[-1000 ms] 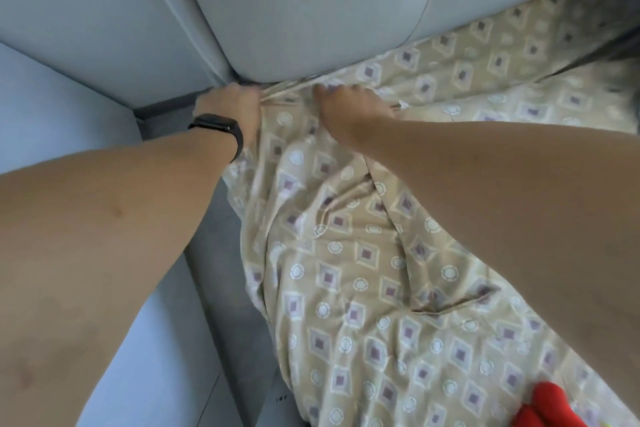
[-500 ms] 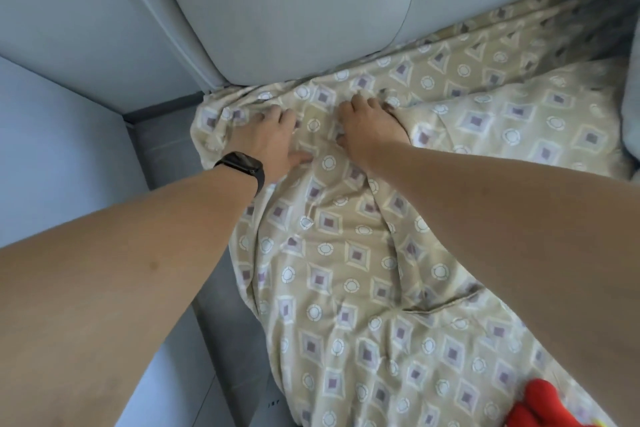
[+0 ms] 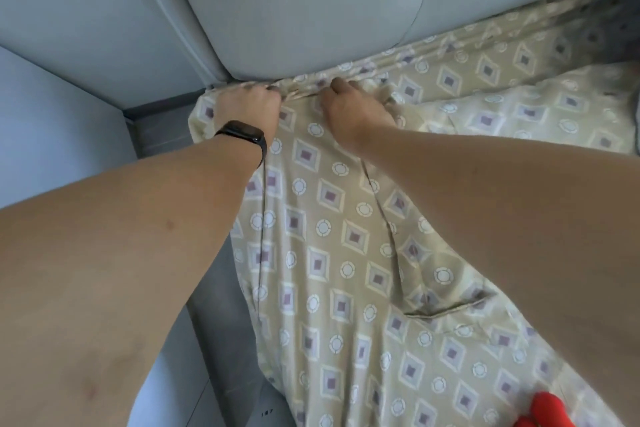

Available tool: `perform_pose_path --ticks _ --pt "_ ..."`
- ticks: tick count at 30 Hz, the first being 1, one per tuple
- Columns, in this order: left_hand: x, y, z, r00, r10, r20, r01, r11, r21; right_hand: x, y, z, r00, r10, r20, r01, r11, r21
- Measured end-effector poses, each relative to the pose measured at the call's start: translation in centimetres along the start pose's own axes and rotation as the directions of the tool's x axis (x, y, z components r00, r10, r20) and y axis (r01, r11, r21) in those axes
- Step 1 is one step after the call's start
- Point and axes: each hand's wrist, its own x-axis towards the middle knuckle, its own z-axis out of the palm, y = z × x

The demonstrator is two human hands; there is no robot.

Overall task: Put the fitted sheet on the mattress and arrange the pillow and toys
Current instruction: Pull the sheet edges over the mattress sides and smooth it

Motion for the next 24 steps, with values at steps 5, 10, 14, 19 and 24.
perform_pose_path --ticks 5,10,14,19,24 --pt "0.9 0.9 1.0 0.992 0.041 -0.119 -0.042 0.999 -0.006 -0.3 4.6 1.0 0.940 0.338 0.039 -0.335 0.940 -0.061" --pt "1.1 3.5 1.6 0.804 0.554 -0.218 -0.554 0.830 0.065 2.0 4.8 1.1 0.902 0.368 0.226 -0.382 0.924 0.019" --pt "3.3 3.9 1.2 0.905 0.417 -0.085 -0.426 0.887 -0.181 3.5 6.5 -0.6 0.933 0.299 0.202 -0.298 0.954 -0.039" --pt "3.7 2.5 1.2 0.993 0.114 -0.028 -0.117 0.951 -0.285 4.5 9.0 -0.9 0.943 0.263 0.203 -0.256 0.965 -0.058" --pt "3.8 3.9 0.6 0.993 -0.029 0.118 0.074 0.917 -0.392 6.0 8.2 -2.7 0.929 0.300 0.219 -0.278 0.952 -0.125"
